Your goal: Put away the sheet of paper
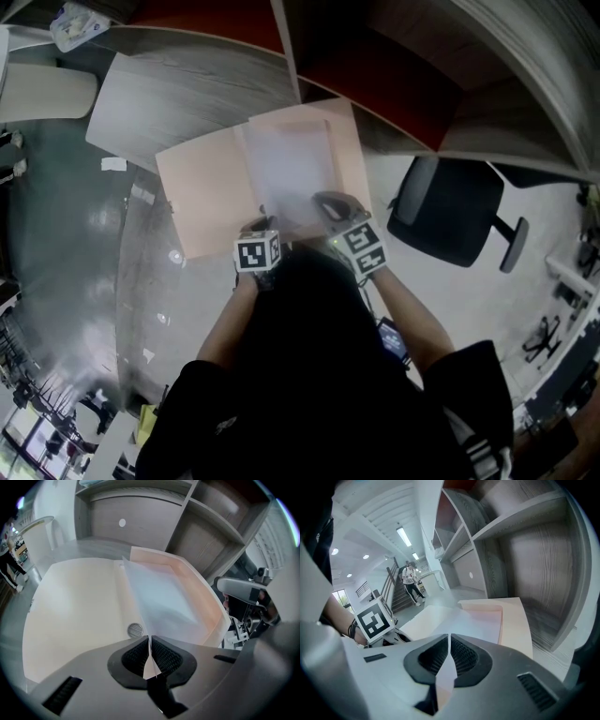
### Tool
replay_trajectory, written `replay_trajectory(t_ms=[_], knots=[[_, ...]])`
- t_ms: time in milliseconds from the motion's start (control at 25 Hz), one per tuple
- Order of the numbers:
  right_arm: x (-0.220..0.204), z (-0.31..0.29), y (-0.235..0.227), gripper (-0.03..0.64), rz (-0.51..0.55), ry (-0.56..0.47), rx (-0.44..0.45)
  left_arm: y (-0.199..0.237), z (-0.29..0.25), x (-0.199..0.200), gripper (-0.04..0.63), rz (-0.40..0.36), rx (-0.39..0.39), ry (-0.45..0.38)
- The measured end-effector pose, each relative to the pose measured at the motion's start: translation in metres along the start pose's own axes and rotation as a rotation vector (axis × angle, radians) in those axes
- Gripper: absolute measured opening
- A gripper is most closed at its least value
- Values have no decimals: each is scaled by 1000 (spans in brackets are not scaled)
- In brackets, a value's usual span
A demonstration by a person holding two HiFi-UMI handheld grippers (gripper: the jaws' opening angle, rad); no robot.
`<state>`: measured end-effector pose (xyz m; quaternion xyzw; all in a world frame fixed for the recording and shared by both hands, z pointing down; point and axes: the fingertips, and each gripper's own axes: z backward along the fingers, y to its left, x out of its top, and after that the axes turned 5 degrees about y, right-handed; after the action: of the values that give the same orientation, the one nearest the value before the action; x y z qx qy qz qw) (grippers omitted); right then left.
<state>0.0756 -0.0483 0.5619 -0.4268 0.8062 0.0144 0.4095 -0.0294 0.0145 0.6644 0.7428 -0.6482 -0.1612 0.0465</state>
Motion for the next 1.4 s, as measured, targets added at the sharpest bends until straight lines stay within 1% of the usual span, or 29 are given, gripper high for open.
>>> replay_trajectory(t_ms=[160, 360, 480, 1280, 1400], knots=[[-1, 1, -2, 32, -8, -6, -5, 0, -1, 4, 60, -1, -5, 2], [0, 4, -4, 32, -12, -13, -11, -9, -1, 6, 60, -29, -35, 22], [0, 5, -7, 32, -18, -16, -15, -13, -2, 5, 60, -29, -45, 25], [-9, 17, -12, 32, -48, -28, -46, -31, -11, 13, 60, -122, -46, 44], [-9, 18, -13, 32, -52, -30, -49, -33, -11, 15, 60, -126, -48, 46]])
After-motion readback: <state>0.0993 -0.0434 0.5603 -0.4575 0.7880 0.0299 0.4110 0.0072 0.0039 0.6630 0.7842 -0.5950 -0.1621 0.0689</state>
